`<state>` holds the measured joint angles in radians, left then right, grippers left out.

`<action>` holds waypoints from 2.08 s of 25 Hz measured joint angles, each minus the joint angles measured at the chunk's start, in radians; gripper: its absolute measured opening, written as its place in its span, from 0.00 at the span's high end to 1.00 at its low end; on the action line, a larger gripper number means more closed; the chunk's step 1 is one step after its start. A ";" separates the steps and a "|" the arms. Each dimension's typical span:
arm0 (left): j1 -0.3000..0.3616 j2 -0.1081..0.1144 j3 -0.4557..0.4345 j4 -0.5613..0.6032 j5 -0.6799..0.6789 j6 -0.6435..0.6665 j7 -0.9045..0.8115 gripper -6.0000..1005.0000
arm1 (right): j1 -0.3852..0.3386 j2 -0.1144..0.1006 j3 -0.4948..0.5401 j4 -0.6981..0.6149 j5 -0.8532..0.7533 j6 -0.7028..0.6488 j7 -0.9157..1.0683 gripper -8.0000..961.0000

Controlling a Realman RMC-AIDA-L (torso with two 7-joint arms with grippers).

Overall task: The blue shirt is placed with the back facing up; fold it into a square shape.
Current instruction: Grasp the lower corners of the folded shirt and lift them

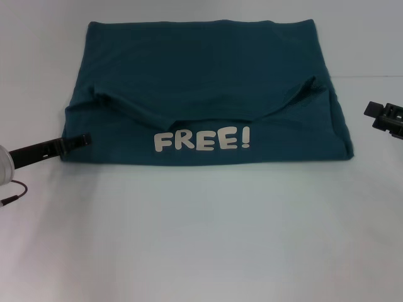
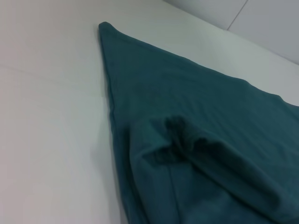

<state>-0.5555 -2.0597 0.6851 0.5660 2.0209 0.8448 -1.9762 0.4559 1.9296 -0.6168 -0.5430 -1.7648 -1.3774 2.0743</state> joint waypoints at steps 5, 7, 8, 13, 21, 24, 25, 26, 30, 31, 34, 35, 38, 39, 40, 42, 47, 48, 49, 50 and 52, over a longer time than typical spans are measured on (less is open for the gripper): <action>0.000 0.000 0.009 -0.005 0.001 -0.005 -0.008 0.26 | -0.005 0.000 0.000 0.000 0.000 0.000 0.000 0.28; -0.001 0.000 0.020 -0.011 0.003 -0.006 -0.012 0.26 | -0.005 0.001 0.000 0.003 0.000 0.000 -0.002 0.28; -0.003 0.000 0.024 -0.015 0.006 -0.007 -0.012 0.26 | -0.005 0.002 0.000 0.005 0.000 0.000 -0.002 0.28; -0.015 -0.001 0.023 -0.028 0.022 -0.017 -0.012 0.27 | -0.005 0.002 0.000 0.012 0.000 0.000 -0.003 0.28; -0.015 -0.003 0.025 -0.017 0.026 -0.020 -0.026 0.32 | -0.006 0.000 0.003 0.012 0.001 0.000 -0.004 0.28; -0.015 -0.003 0.025 -0.017 0.027 -0.020 -0.026 0.38 | -0.006 0.000 0.003 0.012 0.001 0.000 -0.004 0.28; -0.015 -0.003 0.025 -0.017 0.028 -0.020 -0.026 0.40 | -0.006 -0.001 0.002 0.012 0.001 0.000 -0.004 0.28; -0.015 -0.003 0.025 -0.016 0.028 -0.020 -0.026 0.42 | -0.006 -0.003 0.001 0.012 0.001 0.000 -0.004 0.28; -0.015 -0.003 0.023 -0.012 0.028 -0.010 -0.033 0.50 | -0.001 -0.014 -0.002 0.012 -0.036 0.000 0.000 0.28; -0.015 -0.003 0.023 -0.006 0.028 -0.006 -0.037 0.57 | 0.001 -0.016 0.000 0.010 -0.050 0.000 0.002 0.29; -0.013 -0.003 0.021 0.025 0.027 0.039 -0.051 0.77 | 0.005 -0.025 0.000 0.004 -0.079 0.001 0.005 0.29; -0.012 -0.002 0.019 0.038 0.025 0.061 -0.058 0.81 | 0.006 -0.031 -0.001 0.003 -0.083 0.003 0.005 0.29; -0.011 0.002 0.014 0.079 0.021 0.130 -0.099 0.93 | 0.014 -0.050 -0.001 0.001 -0.102 0.009 0.006 0.29; -0.011 0.003 0.012 0.091 0.020 0.151 -0.121 0.94 | 0.018 -0.059 -0.001 -0.004 -0.108 0.009 0.006 0.29; -0.012 0.006 0.011 0.100 0.020 0.166 -0.154 0.94 | 0.021 -0.064 -0.001 -0.010 -0.112 0.010 0.006 0.29; -0.018 0.017 0.009 0.108 0.021 0.181 -0.229 0.94 | 0.029 -0.070 -0.003 -0.033 -0.123 0.017 0.008 0.29; -0.033 0.044 0.007 0.103 0.030 0.188 -0.355 0.95 | 0.094 -0.081 -0.012 -0.077 -0.290 0.110 0.149 0.29; -0.034 0.047 0.005 0.103 0.031 0.187 -0.366 0.95 | 0.120 -0.082 -0.015 -0.077 -0.357 0.140 0.195 0.29; -0.036 0.049 0.003 0.103 0.034 0.185 -0.371 0.95 | 0.141 -0.082 -0.016 -0.074 -0.414 0.167 0.227 0.29; -0.037 0.049 0.001 0.103 0.036 0.184 -0.374 0.95 | 0.164 -0.080 -0.017 -0.069 -0.472 0.192 0.265 0.29; -0.039 0.050 0.001 0.103 0.039 0.182 -0.377 0.95 | 0.206 -0.073 -0.017 -0.060 -0.570 0.214 0.319 0.29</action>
<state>-0.5945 -2.0094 0.6857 0.6688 2.0596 1.0272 -2.3528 0.6623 1.8567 -0.6341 -0.6033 -2.3351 -1.1630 2.3932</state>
